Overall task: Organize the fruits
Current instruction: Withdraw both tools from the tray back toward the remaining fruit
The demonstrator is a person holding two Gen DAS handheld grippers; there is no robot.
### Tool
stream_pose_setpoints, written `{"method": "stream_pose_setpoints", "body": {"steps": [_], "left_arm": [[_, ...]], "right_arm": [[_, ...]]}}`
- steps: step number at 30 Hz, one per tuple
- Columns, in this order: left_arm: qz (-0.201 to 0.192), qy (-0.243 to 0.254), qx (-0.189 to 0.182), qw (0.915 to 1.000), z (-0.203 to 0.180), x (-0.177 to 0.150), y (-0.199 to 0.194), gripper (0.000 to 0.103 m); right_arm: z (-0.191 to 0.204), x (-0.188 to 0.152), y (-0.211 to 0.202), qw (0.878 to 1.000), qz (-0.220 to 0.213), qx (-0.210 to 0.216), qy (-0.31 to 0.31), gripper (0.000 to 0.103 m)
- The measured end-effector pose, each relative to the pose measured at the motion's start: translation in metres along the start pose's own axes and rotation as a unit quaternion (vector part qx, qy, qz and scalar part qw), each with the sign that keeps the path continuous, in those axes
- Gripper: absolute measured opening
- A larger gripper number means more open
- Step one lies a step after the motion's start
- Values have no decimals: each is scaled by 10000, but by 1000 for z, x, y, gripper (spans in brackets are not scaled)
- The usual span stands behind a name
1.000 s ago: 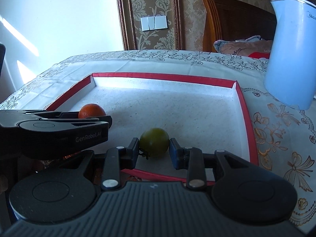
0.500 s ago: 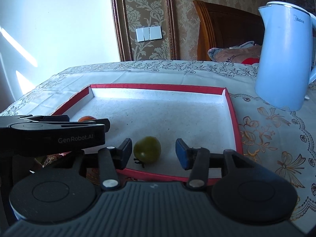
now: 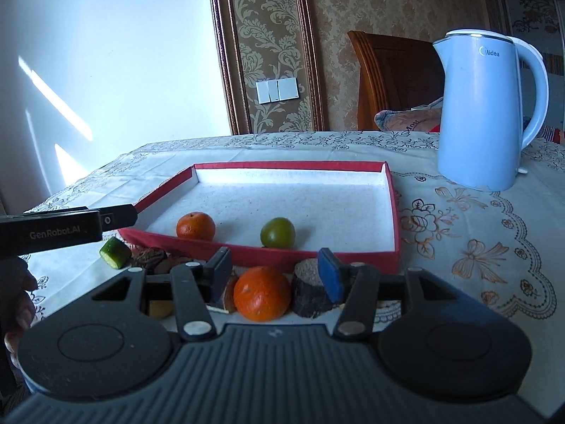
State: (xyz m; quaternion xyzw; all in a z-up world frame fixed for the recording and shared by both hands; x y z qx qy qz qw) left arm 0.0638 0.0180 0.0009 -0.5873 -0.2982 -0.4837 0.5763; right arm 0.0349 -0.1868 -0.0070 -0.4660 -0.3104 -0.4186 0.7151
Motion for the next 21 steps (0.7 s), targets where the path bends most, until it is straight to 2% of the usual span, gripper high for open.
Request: {"method": "stream_pose_setpoints", "body": {"steps": [4,5,8,15,21], "left_arm": [[-40,-125,7,9999,13,-17,-15,79],[-15,-116,9,9999,14,-20,-15,83],[191,-6,52,9998,13,-33,-12,84],[226,117,-188,9995,7,-38,-16,84],[271,125,-65,9995,9,-37,-12,84]], "right_arm": [[0,-19,-9,9999,123,0,19,51],[-1,-23,-8,9999,152,-11,21,51],[-1,-29,-8,9998,207,-39,27,51],[-7,-31,-5,9995,256,-97,154,51],[-7,-30,-7,9996,208,-113,179,51]]}}
Point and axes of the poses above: each gripper's, at about its wrist camera, not at the fingertips, and y roughly the way its jaws point, z to its left, x to its top, the point moved 8 cm from there along y, roughly the way its jaws point, and after that the axes turned 13 degrees about y, right-handed, at the moved point
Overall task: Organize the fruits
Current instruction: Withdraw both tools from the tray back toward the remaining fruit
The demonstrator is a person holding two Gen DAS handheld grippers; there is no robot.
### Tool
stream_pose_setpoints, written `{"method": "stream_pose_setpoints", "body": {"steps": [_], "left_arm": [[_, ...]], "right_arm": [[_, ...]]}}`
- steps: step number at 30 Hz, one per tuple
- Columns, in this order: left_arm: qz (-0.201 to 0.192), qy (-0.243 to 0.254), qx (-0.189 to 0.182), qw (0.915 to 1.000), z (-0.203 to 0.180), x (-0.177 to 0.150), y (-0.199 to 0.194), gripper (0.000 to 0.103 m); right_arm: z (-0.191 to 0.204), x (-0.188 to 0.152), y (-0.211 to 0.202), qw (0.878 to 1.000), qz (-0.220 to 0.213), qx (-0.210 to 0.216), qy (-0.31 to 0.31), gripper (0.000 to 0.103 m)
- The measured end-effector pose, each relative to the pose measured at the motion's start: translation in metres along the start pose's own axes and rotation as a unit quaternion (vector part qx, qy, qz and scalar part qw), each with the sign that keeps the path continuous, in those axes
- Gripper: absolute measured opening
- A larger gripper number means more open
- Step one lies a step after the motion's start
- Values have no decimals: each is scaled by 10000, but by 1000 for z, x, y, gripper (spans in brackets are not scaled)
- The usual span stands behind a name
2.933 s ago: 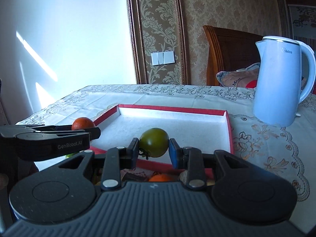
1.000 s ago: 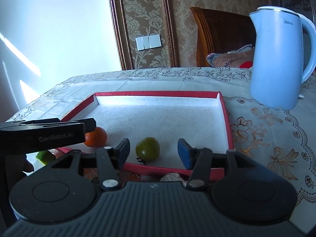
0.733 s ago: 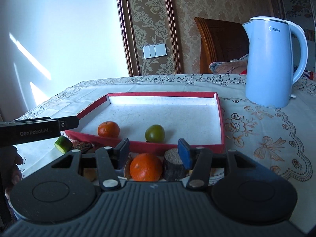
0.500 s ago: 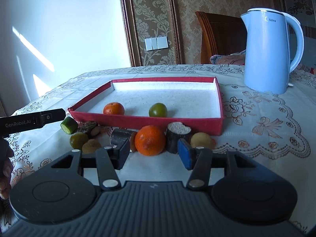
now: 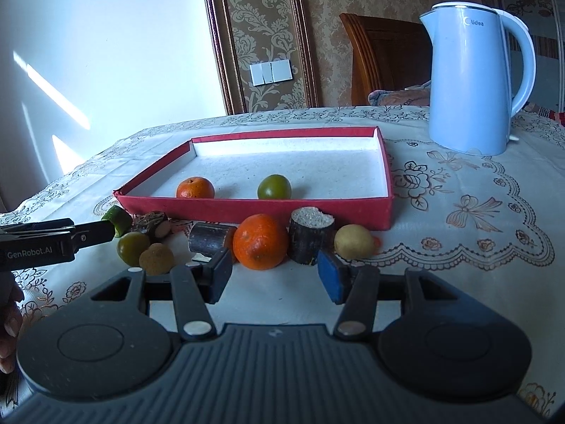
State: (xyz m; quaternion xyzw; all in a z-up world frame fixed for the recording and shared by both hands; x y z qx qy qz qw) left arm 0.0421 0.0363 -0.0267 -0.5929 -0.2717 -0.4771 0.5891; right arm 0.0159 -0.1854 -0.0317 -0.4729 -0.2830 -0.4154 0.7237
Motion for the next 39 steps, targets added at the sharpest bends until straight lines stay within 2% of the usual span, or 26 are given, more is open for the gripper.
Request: {"method": "stream_pose_setpoints", "body": {"steps": [5,8,9,10,11,16,20,22,25,39], "left_arm": [[-14,41,411,9991,12,11,9,84],[124,44,607,9981,20,12,20,84],[187,29,643,9977,23,11,24,84],[262,-5,647,9976,25,9,27,84],[319,-48,638,9974,26,8,30,84],[613,-120,407,9972,26,2,44,84],[657,-123,453,9967,26,4,49,84],[723,-188,479,9961,28,3,52,78],[927,-234,365,9947,28,-2,59,61],[976,-156,407,9943,24,1,65,52]], "right_arm": [[0,-1,1,10000,41,13,3,51],[-1,0,1,10000,36,38,22,51],[-1,0,1,10000,40,46,30,57],[-1,0,1,10000,31,48,35,65],[-1,0,0,10000,10,53,36,66],[-2,1,-1,9999,-7,96,88,66],[-3,1,-1,9999,-4,108,104,66],[-3,1,0,9999,1,108,109,66],[-3,1,0,9999,10,99,109,66],[-4,1,1,9999,30,49,120,66]]}}
Point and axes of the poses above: each gripper's, at about its wrist camera, not at the fingertips, and y roughly the way its jaws point, z to its left, x to its top, the point moved 8 cm from there along y, roughly the way its jaws point, and after that the axes turned 13 degrees about y, right-handed, at the moved point
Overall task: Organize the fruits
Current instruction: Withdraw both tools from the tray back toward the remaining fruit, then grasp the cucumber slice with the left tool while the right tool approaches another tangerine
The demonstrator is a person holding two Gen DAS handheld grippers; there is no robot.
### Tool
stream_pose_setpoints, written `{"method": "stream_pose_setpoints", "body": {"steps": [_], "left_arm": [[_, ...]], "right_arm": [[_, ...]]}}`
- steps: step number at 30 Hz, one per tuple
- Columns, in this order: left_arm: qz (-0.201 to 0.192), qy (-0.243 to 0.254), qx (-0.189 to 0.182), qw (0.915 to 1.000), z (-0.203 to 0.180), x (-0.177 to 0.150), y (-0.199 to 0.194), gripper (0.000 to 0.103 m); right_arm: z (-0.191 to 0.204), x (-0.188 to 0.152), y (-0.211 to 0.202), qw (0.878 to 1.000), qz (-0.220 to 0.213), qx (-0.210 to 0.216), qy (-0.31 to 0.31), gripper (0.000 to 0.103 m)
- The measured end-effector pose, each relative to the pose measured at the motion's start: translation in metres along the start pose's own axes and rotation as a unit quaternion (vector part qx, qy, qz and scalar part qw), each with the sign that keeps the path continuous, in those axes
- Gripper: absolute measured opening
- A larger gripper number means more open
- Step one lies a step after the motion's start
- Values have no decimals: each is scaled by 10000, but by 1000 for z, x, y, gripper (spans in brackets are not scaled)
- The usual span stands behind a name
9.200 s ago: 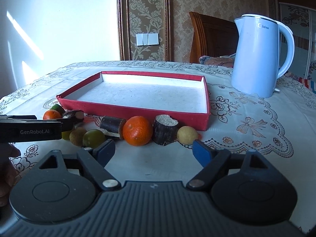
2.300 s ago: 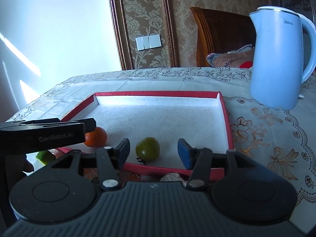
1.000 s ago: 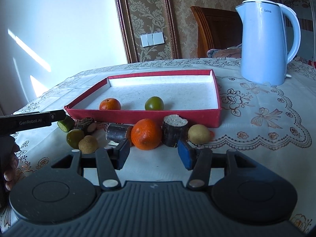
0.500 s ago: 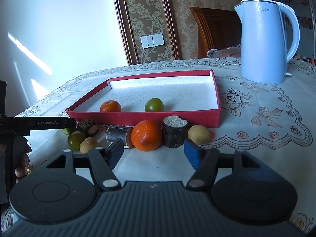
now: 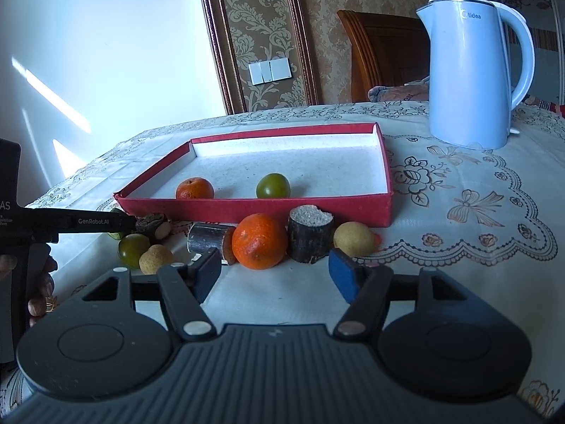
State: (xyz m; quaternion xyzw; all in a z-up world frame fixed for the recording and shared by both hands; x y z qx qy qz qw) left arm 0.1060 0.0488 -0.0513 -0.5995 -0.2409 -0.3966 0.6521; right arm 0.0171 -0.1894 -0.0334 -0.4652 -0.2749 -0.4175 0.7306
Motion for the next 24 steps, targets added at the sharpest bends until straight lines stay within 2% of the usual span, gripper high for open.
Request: {"method": "stream_pose_setpoints", "body": {"steps": [11,13,15,17,24], "left_arm": [[-51,52,-29,10000,-2,0,1,46],[-53,75,-18,10000,-2,0,1,46],[-58,48,-38,10000,-1,-1,1,46],[-62,30,-50,10000,0,-1,1,46],[-59,40,-50,10000,-2,-1,0,46]], "right_arm": [[11,4,7,9998,31,91,-173,63],[16,4,13,9995,91,53,-292,54],[19,4,19,9991,177,-33,-391,53],[20,5,24,9987,225,-120,-441,48],[20,7,28,9986,277,-99,-432,45]]}}
Point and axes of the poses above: each gripper's, at about its wrist camera, not at the fingertips, and y roughly the way its jaws point, z to its left, x to its top, the point moved 8 cm from there along y, roughly the way its jaws point, and after that the axes turned 13 degrees about y, right-handed, at the moved point
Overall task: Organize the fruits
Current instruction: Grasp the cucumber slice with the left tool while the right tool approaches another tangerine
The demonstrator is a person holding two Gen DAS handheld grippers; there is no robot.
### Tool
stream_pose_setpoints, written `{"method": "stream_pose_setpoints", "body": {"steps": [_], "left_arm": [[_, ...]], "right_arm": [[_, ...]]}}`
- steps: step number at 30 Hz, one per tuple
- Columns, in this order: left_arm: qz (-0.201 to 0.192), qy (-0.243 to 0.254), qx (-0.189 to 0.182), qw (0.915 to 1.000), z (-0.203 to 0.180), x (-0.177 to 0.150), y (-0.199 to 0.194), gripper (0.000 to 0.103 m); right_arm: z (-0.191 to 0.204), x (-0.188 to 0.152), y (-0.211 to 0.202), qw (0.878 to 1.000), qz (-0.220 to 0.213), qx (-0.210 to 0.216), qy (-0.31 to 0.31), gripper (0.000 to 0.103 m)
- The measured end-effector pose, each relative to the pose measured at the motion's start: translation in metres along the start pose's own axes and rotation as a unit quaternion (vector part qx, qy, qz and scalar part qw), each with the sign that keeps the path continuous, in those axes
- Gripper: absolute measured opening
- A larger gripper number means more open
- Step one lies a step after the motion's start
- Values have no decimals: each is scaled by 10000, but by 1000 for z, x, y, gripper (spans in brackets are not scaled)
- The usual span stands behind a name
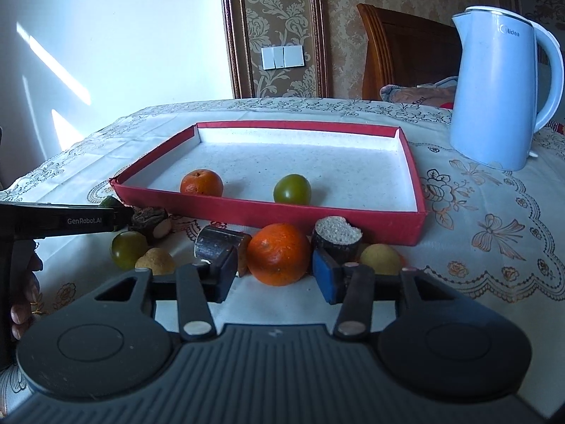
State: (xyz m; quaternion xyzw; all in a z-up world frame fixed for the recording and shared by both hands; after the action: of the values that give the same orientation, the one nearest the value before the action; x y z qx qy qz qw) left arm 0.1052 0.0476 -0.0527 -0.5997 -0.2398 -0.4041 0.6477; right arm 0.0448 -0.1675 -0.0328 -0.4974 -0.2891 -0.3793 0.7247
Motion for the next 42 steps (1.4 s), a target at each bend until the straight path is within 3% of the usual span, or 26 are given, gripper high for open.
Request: {"method": "stream_pose_setpoints", "body": {"steps": [11,13,42], "left_arm": [[-4,-1,-3,10000,0,0,0,46],[-3,5,2,10000,0,0,0,46],[-9,81,40,10000,-4,0,-2,44]], "right_arm": [[2,0,8,9999,99,2,-43,43],[2,1,9,9999,82,-47,-46,35],[-1,-13,-16,9999,31,33,162,34]]}}
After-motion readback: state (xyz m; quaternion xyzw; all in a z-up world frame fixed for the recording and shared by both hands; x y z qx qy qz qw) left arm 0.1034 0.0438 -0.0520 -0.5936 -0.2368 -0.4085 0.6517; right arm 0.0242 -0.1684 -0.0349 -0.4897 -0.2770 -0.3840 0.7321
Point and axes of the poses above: each gripper's, at about its wrist camera, not at the fingertips, and y roughly the way its jaws point, z to its left, x to its top, the point moved 8 cm from there along y, roughly the way its jaws point, and after that the axes turned 13 degrees about y, right-handed, at the moved point
